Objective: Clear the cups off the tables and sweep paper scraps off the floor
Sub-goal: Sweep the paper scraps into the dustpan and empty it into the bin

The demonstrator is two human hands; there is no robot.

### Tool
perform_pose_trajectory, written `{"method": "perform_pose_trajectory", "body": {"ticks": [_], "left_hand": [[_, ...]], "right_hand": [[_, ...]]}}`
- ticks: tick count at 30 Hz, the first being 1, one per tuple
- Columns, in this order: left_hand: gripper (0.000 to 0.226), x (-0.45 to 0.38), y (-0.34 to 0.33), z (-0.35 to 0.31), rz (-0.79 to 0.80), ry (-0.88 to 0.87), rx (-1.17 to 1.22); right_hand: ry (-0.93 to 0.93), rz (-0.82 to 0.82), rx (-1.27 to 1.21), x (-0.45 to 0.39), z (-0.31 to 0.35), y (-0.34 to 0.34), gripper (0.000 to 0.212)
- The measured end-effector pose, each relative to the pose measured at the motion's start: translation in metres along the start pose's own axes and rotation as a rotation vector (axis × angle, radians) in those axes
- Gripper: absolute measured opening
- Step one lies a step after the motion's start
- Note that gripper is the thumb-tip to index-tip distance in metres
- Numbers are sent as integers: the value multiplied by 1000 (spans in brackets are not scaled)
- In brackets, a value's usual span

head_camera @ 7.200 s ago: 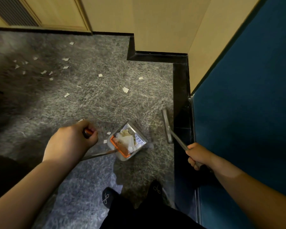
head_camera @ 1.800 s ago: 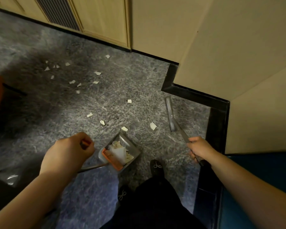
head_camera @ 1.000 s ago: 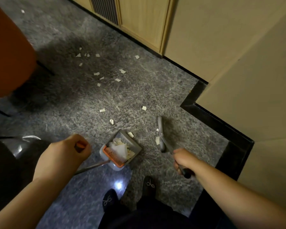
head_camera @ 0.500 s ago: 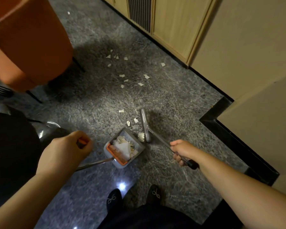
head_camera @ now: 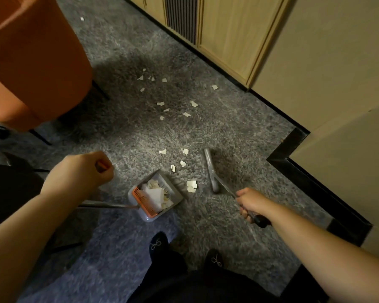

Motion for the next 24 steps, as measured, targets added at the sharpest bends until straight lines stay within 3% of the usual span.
{"method": "perform_pose_trajectory", "body": {"ticks": [9, 17, 24], "left_hand": [[10, -62, 3, 52, 42, -69, 6], [14, -88, 10, 114, -69, -96, -15], [14, -95, 17, 139, -131, -105, -8]], "right_hand": [[-33, 7, 26, 32, 33, -91, 18], [-19, -29, -139, 22, 99, -161, 29], [-51, -21, -243, 17, 155, -176, 25]]}}
Point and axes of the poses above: each hand's wrist, its own x-axis away from the middle knuckle, its own y-axis out of the back of the hand, z = x × y, the point moved 8 cm from there along -x, towards the middle knuckle, and after that the axes turned 14 degrees about -z, right-handed, at the moved point
